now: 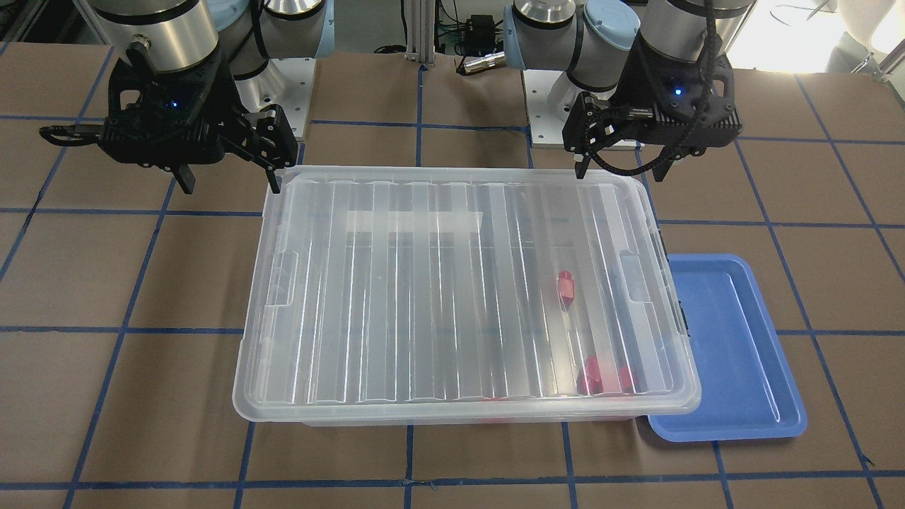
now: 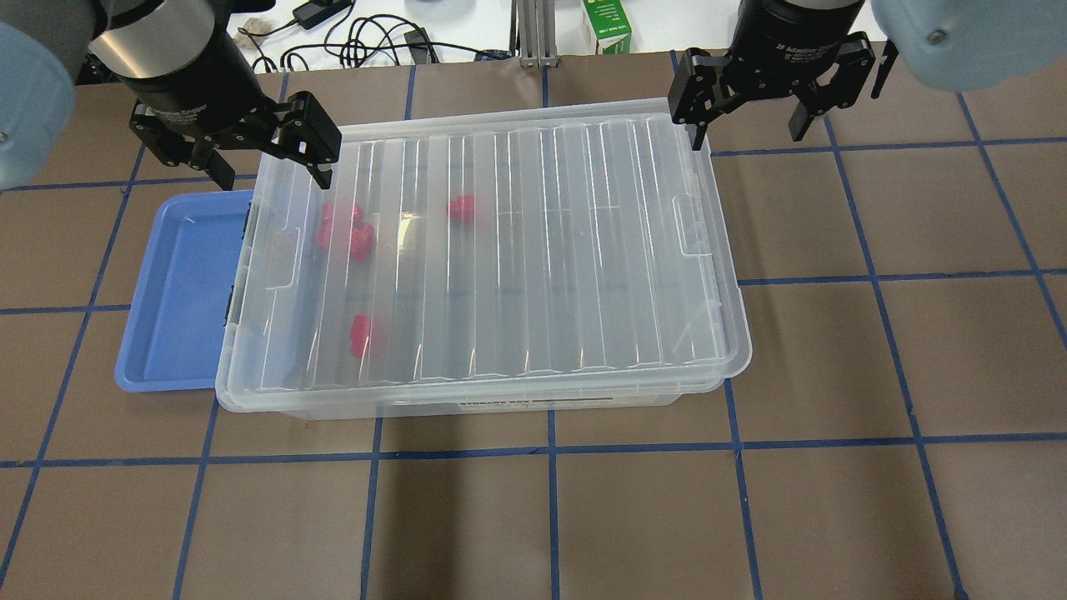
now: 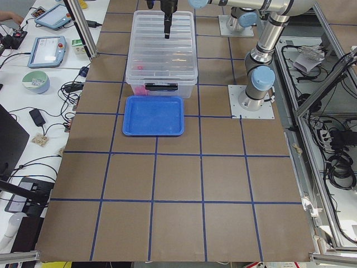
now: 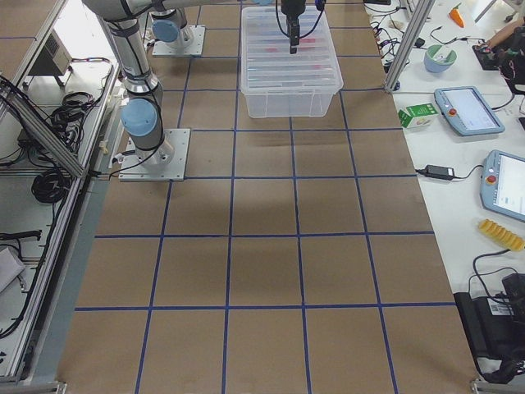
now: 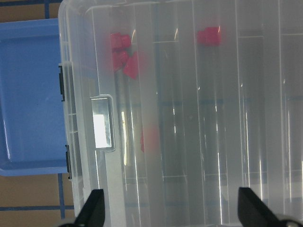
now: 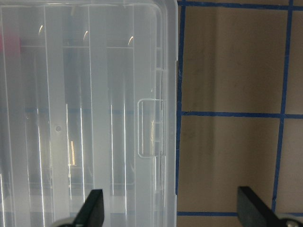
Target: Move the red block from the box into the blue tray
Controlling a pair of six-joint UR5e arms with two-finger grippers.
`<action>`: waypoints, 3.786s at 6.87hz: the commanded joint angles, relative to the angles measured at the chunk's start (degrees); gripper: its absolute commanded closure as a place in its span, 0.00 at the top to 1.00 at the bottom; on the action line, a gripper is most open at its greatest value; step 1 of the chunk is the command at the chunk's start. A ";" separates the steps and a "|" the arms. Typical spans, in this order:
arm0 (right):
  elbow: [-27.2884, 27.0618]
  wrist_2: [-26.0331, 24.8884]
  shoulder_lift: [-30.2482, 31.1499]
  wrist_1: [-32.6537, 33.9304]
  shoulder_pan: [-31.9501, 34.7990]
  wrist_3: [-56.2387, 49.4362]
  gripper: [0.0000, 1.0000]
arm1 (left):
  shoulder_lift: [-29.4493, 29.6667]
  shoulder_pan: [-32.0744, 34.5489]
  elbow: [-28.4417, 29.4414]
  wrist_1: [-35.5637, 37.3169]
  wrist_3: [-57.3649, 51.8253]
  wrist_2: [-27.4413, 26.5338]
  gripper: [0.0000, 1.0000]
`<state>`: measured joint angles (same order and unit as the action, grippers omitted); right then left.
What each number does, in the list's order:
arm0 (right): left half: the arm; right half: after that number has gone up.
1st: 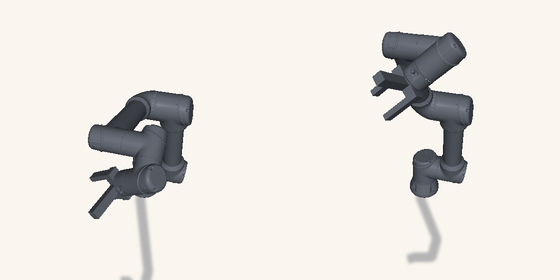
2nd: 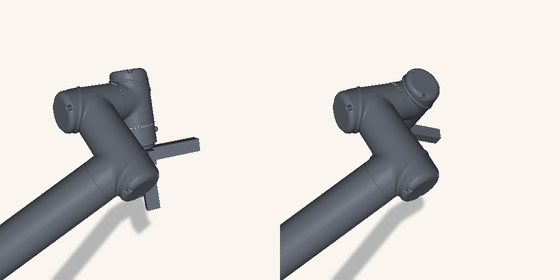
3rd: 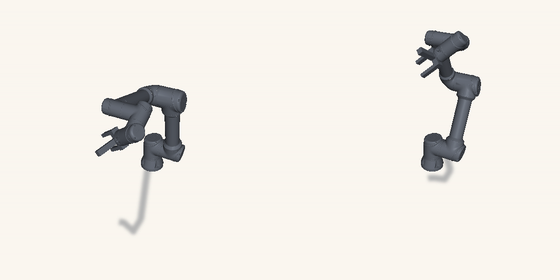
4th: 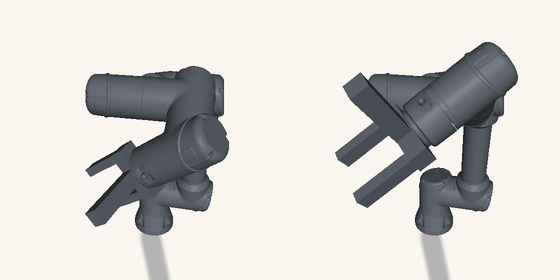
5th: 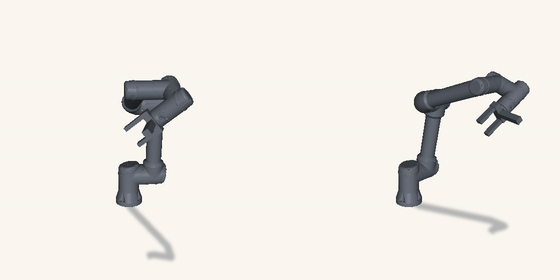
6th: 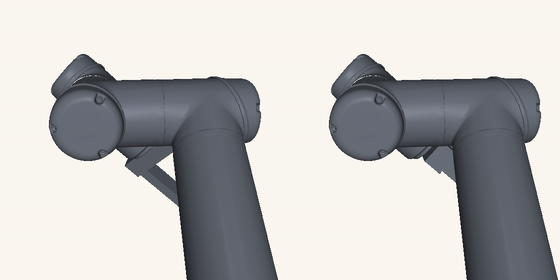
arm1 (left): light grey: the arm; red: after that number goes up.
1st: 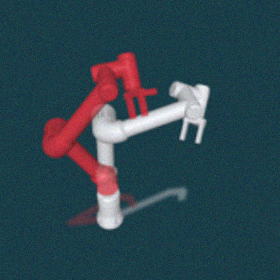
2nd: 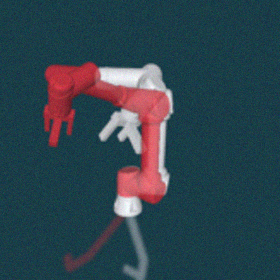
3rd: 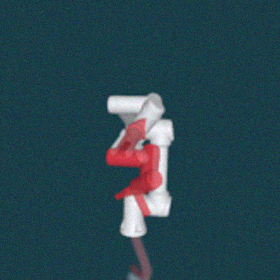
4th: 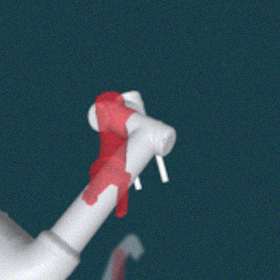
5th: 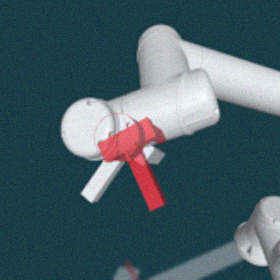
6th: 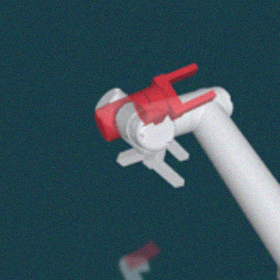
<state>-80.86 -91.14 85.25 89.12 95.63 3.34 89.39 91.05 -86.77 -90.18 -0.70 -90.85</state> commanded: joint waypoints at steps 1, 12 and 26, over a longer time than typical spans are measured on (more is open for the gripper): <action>0.00 0.00 0.00 0.00 -0.01 0.00 1.00 | -0.01 0.00 0.02 0.00 -0.09 -0.03 1.00; -19.86 -0.88 -5.98 21.89 -4.05 -2.02 1.00 | -0.01 0.09 -0.06 0.00 0.00 0.15 1.00; -19.77 -7.91 -4.31 21.01 -22.84 -11.69 1.00 | 0.26 0.18 -0.15 0.00 0.00 0.59 1.00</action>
<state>-100.57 -99.09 80.94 110.15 74.47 -8.32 89.71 91.23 -86.92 -90.18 -0.64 -90.31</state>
